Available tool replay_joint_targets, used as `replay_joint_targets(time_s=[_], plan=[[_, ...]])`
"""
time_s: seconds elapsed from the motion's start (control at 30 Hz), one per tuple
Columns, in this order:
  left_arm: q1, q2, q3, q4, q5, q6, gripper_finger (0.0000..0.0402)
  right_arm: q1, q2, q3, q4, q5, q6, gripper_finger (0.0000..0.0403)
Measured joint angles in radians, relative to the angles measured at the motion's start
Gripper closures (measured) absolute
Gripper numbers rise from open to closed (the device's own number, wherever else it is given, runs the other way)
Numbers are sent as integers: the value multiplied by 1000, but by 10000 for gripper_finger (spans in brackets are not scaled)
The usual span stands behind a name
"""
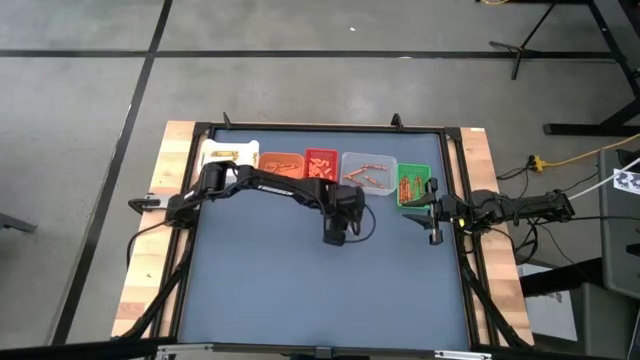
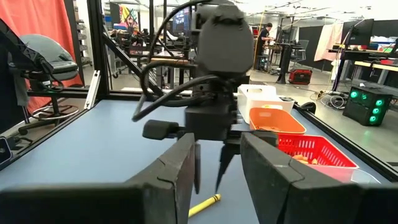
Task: Sort crayons
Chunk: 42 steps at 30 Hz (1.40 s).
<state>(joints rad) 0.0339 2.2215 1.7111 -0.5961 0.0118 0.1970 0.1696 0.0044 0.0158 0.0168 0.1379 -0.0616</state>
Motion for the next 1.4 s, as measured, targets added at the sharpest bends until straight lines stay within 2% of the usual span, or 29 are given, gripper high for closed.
replay_joint_targets(time_s=[0.5, 1.0, 1.4], plan=[[50, -1, -108, 91, 60, -3, 292, 0, 0, 0, 0, 0, 0, 272], [54, -2, -124, 94, 81, -5, 294, 0, 0, 0, -1, 0, 0, 272], [52, -2, -126, 92, 85, -5, 367, 0, 0, 0, -1, 0, 0, 272]])
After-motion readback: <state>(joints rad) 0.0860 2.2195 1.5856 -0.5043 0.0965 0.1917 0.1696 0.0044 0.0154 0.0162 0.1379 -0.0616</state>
